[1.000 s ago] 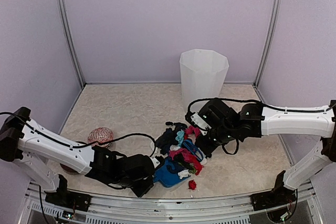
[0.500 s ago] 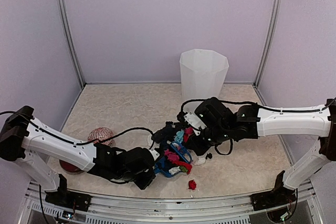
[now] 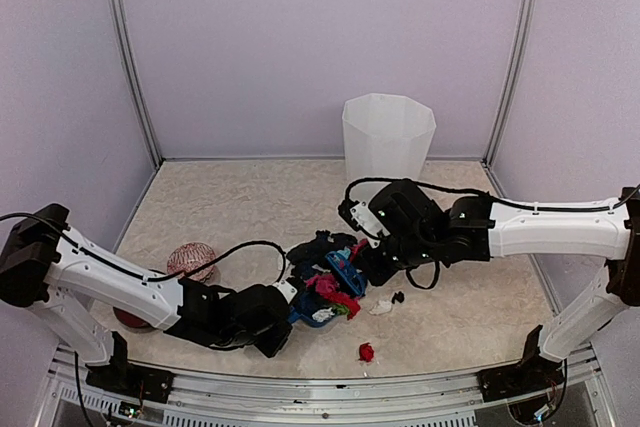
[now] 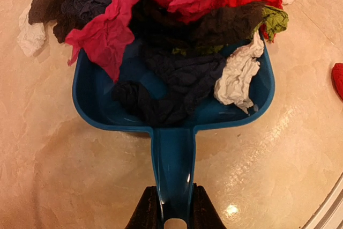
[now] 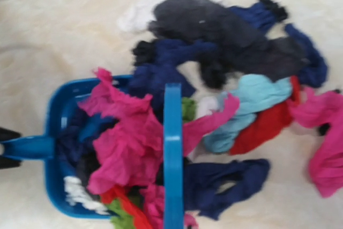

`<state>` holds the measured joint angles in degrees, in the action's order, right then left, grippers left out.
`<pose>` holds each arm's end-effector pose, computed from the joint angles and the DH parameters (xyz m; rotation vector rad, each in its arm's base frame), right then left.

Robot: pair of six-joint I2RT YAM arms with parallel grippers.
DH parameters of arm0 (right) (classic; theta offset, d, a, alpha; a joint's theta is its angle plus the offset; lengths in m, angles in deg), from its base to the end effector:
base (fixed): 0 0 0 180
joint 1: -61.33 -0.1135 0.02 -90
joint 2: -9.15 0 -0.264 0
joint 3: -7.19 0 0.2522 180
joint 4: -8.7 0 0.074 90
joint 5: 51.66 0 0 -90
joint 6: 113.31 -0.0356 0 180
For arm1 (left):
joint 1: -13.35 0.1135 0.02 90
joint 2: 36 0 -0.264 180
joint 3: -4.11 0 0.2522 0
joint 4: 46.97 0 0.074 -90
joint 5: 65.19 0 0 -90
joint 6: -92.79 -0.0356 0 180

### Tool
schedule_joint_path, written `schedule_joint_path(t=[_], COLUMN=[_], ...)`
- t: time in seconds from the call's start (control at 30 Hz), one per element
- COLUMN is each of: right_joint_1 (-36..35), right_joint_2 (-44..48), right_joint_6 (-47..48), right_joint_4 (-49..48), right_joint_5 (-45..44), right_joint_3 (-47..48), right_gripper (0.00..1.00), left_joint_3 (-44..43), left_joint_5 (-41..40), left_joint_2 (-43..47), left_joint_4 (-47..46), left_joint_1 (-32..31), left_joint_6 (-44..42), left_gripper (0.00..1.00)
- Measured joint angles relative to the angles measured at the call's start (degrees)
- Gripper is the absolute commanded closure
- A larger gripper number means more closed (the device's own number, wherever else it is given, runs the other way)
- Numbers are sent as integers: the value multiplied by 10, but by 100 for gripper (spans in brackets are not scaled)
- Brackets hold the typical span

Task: Sweep away the paper scraps from the table
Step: Sweep the paper scraps into the dustpan, then dump the paper scraps in the dustpan into the trash bin.

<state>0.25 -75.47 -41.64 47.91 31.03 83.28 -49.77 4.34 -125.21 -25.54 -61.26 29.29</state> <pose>0.1578 0.2763 0.2580 -0.8376 2.3063 0.4851 0.0866 -0.2676 0.1418 0.8925 2.3288 -0.2884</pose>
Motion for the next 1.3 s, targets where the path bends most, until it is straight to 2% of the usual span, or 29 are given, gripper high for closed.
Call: schedule_joint_path(t=[0.33,0.53,0.97,1.3], right_joint_1=[0,0,5,39], right_joint_2=[10,48,152,195], right_joint_6=[9,8,-6,-29], right_joint_4=[0,-2,-17,-28], right_joint_5=[-58,-90,-181,-195], right_joint_3=[5,2,-56,-116], right_gripper=[100,100,100,100], left_joint_3=[9,9,9,-13], left_joint_5=[-50,-72,-93,-104], left_joint_2=[3,16,76,86], left_joint_4=[-26,-31,-48,-41], left_joint_1=[-12,-16,-20,-17], left_joint_6=[0,0,-15,-39], left_gripper=[100,100,100,100])
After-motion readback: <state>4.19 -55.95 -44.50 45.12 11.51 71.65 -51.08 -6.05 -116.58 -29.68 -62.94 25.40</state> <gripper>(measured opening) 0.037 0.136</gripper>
